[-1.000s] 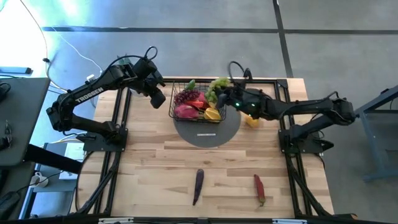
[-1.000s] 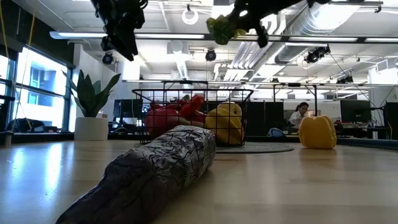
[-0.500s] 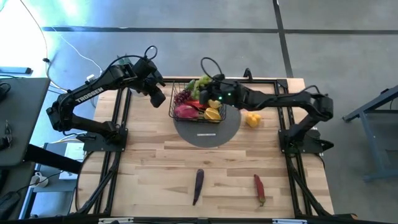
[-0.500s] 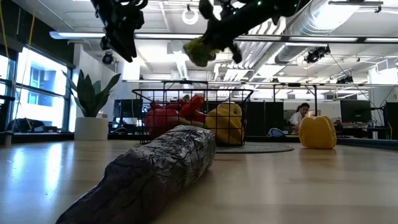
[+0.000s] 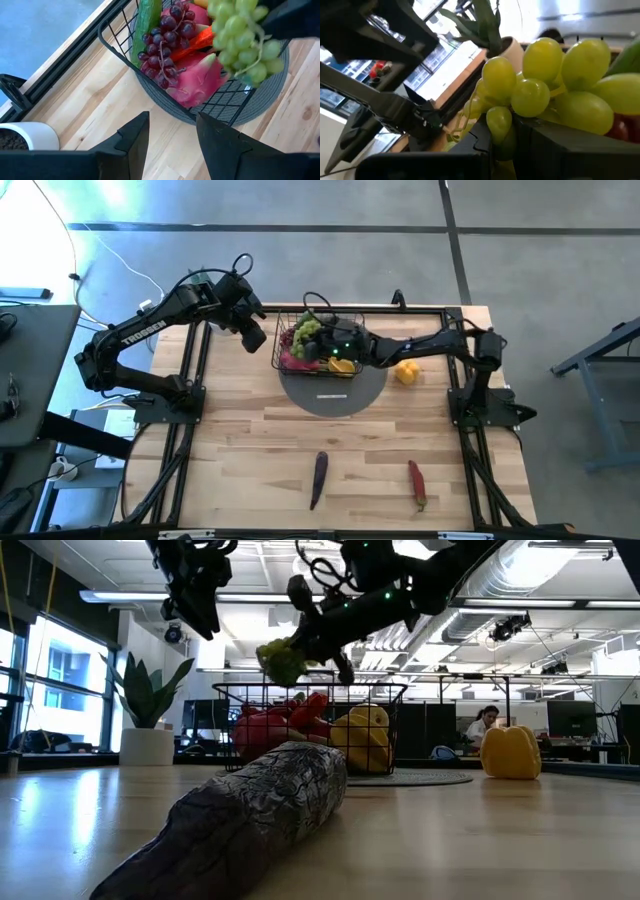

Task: Build produce basket
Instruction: Put the green grapes into the black wire basket

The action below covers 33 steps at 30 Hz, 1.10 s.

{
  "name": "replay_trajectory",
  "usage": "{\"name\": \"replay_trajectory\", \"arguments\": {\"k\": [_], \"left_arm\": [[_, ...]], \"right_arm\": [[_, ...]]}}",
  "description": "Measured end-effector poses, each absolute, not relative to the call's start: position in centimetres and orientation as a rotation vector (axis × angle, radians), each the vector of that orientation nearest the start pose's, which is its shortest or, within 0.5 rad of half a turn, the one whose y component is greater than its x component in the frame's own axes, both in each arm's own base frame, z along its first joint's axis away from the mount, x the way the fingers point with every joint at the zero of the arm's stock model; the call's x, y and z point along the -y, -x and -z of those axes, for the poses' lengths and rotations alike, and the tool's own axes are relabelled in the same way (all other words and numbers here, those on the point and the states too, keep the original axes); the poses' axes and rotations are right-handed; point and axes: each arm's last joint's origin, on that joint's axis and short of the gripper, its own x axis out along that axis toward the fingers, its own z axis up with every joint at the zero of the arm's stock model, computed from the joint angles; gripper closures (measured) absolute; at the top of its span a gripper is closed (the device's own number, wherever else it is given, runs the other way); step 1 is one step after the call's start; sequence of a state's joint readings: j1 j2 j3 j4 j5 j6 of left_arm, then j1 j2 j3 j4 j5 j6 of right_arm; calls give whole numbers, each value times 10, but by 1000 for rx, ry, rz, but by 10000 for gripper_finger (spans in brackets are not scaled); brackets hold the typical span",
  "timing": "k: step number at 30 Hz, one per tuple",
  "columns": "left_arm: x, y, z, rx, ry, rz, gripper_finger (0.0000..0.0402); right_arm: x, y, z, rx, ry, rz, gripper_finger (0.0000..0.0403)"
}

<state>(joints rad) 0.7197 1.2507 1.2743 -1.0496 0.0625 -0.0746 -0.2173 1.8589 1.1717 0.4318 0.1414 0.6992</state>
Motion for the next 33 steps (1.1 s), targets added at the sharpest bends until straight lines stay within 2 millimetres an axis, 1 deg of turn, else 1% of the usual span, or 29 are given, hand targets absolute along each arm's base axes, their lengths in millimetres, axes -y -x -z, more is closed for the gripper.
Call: {"name": "replay_trajectory", "arguments": {"k": [5, 11, 15, 18, 22, 27, 29, 31, 33], "left_arm": [[-151, -174, -337, -945, 461, -641, 250], [-151, -174, -337, -946, 461, -641, 250], [-151, -174, -337, -946, 461, -641, 250], [-151, -174, -337, -946, 461, -641, 250], [-151, -174, -337, -946, 461, -641, 250], [-151, -174, -337, -946, 461, -641, 250], [-151, -174, -337, -946, 461, -641, 250], [-151, -174, -337, -945, 461, -641, 250], [-151, -174, -337, -946, 461, -641, 250]], "right_arm": [[93, -409, -212, -136, -754, 442, 386], [96, -408, -212, -129, -770, 464, 386], [97, -406, -209, -156, -801, 477, 382], [97, -407, -209, -148, -808, 475, 359], [97, -407, -209, -148, -813, 478, 306], [103, -405, -209, -133, -886, 484, 247], [106, -407, -213, -156, -896, 463, 234], [107, -411, -222, -195, -890, 451, 229], [107, -415, -233, -279, -865, 462, 228]]}}
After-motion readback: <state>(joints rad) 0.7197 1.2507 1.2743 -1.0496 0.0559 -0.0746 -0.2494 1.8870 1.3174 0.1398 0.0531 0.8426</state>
